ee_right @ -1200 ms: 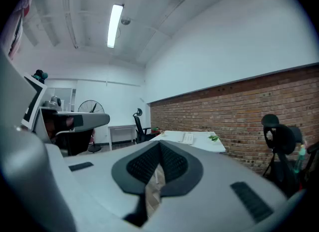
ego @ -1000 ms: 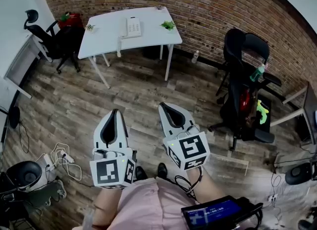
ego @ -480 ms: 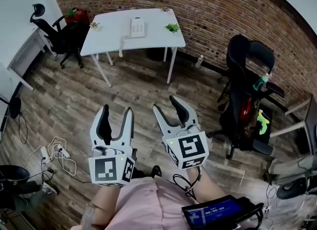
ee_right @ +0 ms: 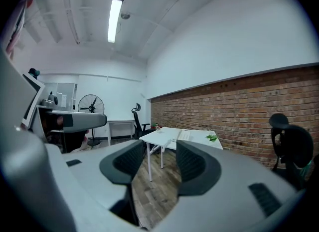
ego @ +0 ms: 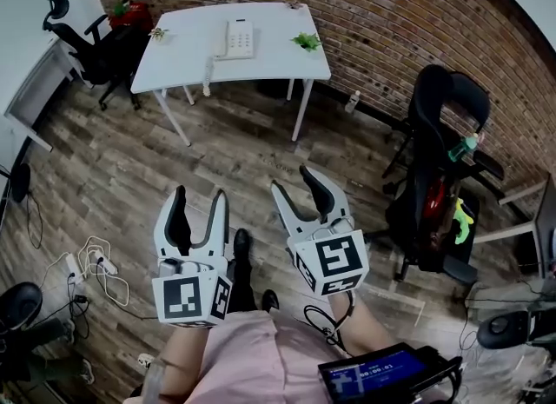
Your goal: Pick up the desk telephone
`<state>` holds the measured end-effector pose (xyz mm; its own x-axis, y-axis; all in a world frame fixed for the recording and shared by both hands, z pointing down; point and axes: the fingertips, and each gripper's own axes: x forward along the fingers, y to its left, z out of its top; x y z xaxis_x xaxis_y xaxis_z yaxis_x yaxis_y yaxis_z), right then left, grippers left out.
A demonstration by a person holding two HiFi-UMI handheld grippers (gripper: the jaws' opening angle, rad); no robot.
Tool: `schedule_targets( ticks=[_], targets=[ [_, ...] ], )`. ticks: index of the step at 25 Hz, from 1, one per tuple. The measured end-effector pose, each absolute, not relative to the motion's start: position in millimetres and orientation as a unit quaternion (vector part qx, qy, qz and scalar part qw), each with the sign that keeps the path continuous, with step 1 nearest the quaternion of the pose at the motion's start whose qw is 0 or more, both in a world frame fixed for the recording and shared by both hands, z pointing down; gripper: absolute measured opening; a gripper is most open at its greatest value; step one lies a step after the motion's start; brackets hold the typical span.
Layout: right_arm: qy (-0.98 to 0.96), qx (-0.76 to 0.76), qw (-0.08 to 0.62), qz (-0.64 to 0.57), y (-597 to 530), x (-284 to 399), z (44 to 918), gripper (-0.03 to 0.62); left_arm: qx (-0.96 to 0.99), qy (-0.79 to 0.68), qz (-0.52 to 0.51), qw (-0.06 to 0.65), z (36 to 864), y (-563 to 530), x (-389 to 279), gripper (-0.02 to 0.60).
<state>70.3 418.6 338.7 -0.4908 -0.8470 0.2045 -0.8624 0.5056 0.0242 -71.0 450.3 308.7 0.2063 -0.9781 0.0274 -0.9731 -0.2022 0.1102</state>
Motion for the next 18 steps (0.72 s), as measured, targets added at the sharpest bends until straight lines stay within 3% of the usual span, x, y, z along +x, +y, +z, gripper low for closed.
schedule_targets(
  ticks=[18],
  targets=[
    [-0.85,0.515,0.098,0.048,191.3,14.5,341.7,0.212,0.792,-0.608,-0.024,0.045,304.0,213.7,-131.4,0.265]
  ],
)
